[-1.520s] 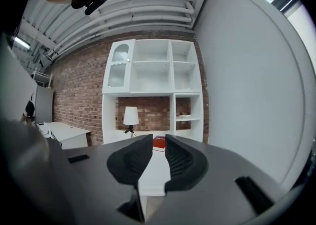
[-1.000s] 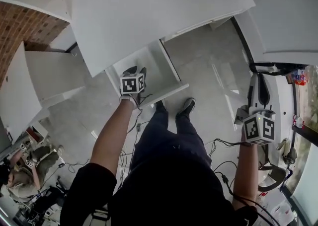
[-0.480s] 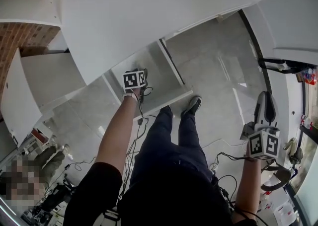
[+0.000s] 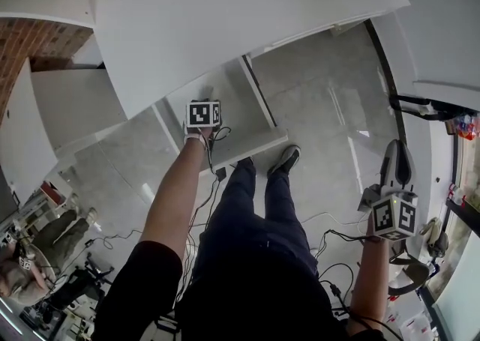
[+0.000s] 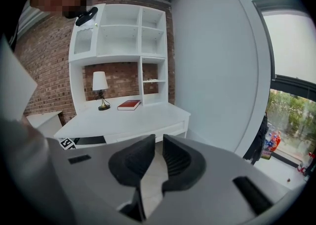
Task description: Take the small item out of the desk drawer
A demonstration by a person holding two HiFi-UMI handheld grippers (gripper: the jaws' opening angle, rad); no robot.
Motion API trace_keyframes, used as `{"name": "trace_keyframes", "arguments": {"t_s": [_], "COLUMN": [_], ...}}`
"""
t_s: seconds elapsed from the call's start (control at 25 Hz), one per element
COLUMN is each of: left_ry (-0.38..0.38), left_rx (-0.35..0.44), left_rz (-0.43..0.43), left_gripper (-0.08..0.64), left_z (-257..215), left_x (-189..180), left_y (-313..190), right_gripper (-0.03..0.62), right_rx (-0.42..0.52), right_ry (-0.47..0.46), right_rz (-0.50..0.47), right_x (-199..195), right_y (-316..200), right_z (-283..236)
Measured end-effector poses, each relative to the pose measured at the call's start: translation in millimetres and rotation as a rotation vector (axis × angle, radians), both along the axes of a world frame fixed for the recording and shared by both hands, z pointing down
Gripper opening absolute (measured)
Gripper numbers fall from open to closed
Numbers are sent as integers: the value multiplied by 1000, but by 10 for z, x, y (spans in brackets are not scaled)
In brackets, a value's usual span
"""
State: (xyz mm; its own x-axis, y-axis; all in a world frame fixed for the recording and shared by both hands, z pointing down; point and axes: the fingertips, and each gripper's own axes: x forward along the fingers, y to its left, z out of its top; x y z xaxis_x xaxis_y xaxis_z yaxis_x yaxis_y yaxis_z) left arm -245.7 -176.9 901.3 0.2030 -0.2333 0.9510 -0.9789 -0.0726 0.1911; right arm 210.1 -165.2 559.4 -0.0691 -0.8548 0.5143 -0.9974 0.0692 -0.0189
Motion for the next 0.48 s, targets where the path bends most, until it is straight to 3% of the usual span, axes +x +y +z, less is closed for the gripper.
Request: {"name": "trace_keyframes", "arguments": {"t_s": [0.48], "left_ry": [46], "left_rx": [180], "left_rz": [78], "left_gripper": [126], "left_z": [-1116], "left_x": [201], "left_y": [19], "right_gripper": [29], "right_rx": [125], "right_ry": [-74], "right_rz": [-57], "right_x": [-188], "right_y": [-203], "right_z": [-564]}}
